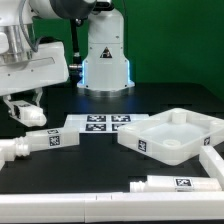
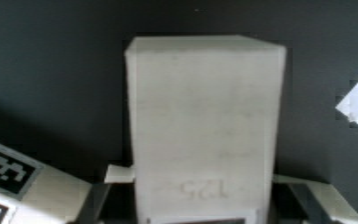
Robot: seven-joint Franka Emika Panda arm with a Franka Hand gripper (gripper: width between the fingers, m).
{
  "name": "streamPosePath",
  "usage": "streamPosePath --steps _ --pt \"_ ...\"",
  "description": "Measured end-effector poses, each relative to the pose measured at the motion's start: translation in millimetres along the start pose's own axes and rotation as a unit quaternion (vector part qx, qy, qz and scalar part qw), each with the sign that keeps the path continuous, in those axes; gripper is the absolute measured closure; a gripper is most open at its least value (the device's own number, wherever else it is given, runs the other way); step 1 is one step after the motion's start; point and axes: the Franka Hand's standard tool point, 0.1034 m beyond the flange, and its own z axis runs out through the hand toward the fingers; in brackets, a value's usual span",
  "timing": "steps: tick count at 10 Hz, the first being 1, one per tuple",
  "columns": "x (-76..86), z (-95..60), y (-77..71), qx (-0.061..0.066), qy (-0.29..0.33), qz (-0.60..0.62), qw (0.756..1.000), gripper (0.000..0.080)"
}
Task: Assemble desk
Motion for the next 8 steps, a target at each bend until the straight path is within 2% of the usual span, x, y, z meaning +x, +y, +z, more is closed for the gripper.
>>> streamPosePath --steps 1,2,3,4,5,6,8 --pt "-2.6 0.0 0.8 -0.002 0.002 0.008 1.0 0.0515" --pt "-22.8 2.3 3.7 -0.016 0.01 0.061 0.998 0.0515" --pt "-43.9 12.0 -1.6 -0.016 0.008 0.109 0.994 0.0515" --pt "-46.0 21.7 -9.8 0.014 -0.002 0.133 0.991 0.0515" --pt "-36.9 17.5 -7.0 0.04 0.0 0.137 0.99 0.0515" --pt "-37.1 16.3 -2.4 0.027 0.003 0.134 0.991 0.0515" --pt "-40.0 18.7 -4.3 0.03 0.001 0.137 0.99 0.0515"
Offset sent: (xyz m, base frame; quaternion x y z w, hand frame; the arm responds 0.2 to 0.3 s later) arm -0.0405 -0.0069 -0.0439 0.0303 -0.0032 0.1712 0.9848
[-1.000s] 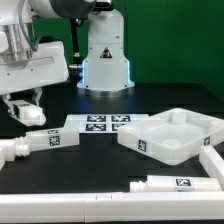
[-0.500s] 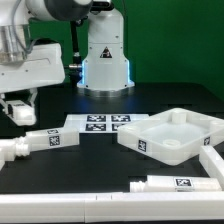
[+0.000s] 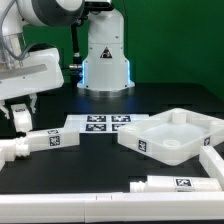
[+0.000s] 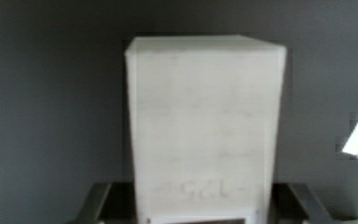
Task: Assemble desk
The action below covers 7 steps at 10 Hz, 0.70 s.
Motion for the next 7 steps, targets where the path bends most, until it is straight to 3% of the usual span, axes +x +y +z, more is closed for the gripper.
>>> streamPosePath --steps 2,4,7 --pt "-21.0 5.7 6.1 -0.008 0.002 0.043 0.999 0.0515" --pt "-27.3 2.1 16.9 -0.011 0.003 0.049 0.999 0.0515" --pt "-37.4 21.9 13.8 -0.006 -0.01 0.05 0.999 0.0515"
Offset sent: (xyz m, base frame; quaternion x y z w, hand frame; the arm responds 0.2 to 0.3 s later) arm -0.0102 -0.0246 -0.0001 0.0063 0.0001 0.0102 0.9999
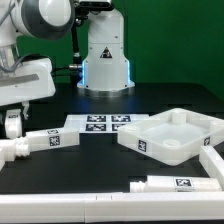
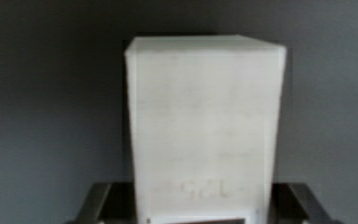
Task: Assemble desk
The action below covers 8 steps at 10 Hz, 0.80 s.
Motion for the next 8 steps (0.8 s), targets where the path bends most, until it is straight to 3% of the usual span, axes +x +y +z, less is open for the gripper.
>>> streamPosePath --steps 5,6,7,8 --pt "-0.7 3.6 -1.6 -0.002 -0.002 -0.005 1.0 0.0511" --pt "-0.2 3.4 -1.9 -0.001 -0.002 -0.004 1.0 0.0308" --pt "8.1 -2.8 -9.9 0.025 -0.009 0.005 1.0 0.0308" --pt "25.1 -20.6 -19.3 0.048 -0.019 0.02 0.998 0.018"
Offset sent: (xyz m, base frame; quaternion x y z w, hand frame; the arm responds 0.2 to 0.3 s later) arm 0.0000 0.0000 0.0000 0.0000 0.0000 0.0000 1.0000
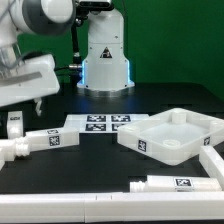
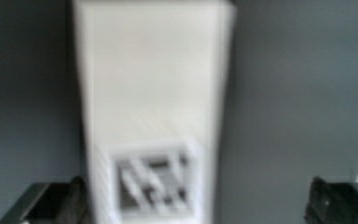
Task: Assemble desk
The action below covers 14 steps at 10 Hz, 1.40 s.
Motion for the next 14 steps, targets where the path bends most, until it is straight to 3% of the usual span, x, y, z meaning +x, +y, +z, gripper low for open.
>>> streamPosePath --steps 1,3,8,9,10,11,12,14 --pt "18.6 -17.3 -12.2 -0.006 -0.005 0.0 1.0 0.0158" --pt "53.1 -31.0 -37.5 -0.012 -0.009 0.0 1.0 0.0151" --pt "52.2 -27.9 -37.7 -0.011 -0.01 -0.013 1.0 0.0151" --pt "67.5 -29.4 -47.5 -0.015 -0.007 -0.037 0.999 0.0151" --pt "95.2 -25.2 -57.5 -0.016 -0.011 -0.026 0.999 0.0151" --pt "133.1 -29.2 -81.9 -0.024 -0.008 -0.047 0.999 0.0151" --pt "154.7 -32.7 -106.0 -0.035 -0.003 -0.09 0.995 0.0151" --pt "151.5 -28.5 -108.5 -0.037 -0.002 -0.095 0.995 0.0151"
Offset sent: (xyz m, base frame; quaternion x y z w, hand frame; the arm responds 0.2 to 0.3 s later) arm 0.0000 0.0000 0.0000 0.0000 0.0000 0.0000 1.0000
